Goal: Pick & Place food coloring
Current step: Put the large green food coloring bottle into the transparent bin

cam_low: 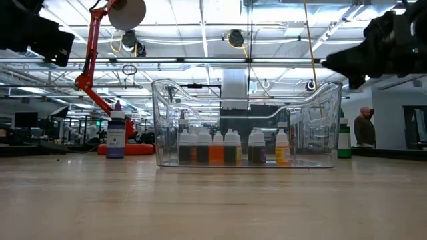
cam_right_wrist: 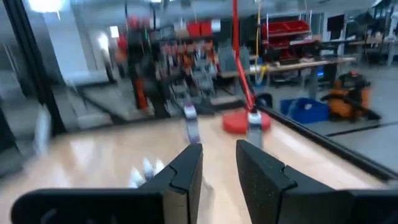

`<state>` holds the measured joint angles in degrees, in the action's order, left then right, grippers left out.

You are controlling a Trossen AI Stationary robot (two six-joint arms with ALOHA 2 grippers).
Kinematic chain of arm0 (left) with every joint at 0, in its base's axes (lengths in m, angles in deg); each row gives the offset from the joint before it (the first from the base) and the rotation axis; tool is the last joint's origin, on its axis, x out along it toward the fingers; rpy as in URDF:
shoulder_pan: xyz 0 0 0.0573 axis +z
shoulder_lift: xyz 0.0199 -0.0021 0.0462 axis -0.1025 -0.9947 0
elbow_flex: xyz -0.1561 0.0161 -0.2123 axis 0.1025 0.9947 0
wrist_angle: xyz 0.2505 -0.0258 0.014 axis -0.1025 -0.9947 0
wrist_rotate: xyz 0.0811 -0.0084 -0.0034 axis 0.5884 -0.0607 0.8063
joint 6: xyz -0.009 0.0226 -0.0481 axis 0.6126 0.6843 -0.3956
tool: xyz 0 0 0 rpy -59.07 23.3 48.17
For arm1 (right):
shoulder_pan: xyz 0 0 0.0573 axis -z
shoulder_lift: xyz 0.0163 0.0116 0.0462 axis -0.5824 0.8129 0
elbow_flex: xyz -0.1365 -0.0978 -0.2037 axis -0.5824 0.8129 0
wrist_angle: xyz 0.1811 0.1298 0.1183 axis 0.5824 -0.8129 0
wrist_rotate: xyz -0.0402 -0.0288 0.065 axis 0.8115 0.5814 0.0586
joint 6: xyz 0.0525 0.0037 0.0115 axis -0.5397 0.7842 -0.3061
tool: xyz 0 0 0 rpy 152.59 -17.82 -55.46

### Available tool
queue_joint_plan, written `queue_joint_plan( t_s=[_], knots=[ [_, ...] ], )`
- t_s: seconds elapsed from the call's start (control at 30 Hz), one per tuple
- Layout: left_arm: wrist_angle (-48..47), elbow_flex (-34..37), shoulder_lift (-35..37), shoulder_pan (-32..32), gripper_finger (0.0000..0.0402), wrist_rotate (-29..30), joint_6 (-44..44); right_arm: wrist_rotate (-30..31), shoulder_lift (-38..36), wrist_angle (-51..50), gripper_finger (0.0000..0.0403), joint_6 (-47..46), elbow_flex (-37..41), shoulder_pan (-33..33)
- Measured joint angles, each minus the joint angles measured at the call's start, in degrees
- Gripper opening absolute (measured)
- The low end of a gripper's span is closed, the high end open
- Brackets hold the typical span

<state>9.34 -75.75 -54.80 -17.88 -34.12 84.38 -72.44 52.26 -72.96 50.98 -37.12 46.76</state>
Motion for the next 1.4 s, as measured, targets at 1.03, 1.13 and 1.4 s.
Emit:
queue_joint_plan(
  t_s=[1.03, 1.13, 1.4],
  knots=[
    [-0.1, 0.0, -0.2, 0.0, 0.0145, -0.3, 0.1, 18.0, 19.0, -28.8, 0.01, -15.9, -37.5, 0.1],
    [-0.1, 0.0, -0.2, 0.0, 0.0145, -0.4, 0.1, 18.2, 33.3, -49.0, 0.0131, -20.6, -53.3, 0.2],
    [-0.1, 0.0, -0.2, 0.0, 0.0145, -0.4, 0.1, 12.1, 67.0, -85.7, 0.0242, -28.1, -82.4, 2.3]
  ],
)
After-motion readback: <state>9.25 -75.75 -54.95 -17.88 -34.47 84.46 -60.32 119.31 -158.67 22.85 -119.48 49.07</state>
